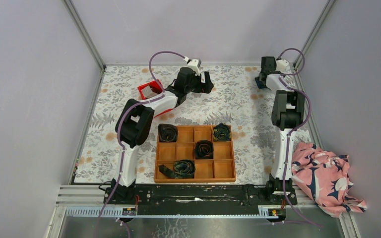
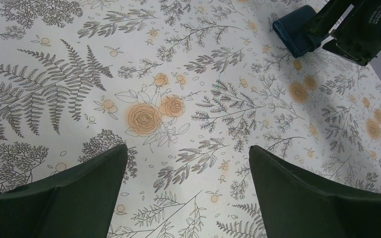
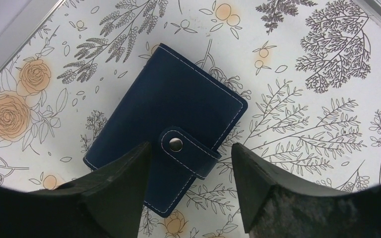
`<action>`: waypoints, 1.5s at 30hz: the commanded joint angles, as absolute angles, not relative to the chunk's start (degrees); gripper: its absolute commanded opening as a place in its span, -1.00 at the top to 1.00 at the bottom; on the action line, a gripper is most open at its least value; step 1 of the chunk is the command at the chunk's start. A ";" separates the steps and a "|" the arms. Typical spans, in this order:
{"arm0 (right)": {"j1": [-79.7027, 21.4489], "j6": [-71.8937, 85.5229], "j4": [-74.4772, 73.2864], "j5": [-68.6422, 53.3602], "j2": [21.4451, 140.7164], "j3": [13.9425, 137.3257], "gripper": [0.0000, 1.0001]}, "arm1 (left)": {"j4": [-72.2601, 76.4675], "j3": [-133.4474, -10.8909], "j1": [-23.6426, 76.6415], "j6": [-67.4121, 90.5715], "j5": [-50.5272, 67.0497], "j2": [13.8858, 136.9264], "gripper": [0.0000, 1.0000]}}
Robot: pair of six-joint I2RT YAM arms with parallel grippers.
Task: Put the credit cards into the card holder
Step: Move the card holder to the center of the board.
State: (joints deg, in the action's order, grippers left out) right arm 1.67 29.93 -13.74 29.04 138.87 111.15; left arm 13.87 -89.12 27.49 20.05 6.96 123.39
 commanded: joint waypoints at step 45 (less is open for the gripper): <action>-2.64 23.01 -15.86 -3.12 125.68 94.99 1.00 | 13.25 -81.86 26.90 23.35 5.79 111.42 -1.00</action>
State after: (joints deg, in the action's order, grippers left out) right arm 1.69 29.17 -12.36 4.73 130.30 98.85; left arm 13.69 -82.00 27.27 23.55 5.82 113.75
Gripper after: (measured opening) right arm 0.020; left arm 0.998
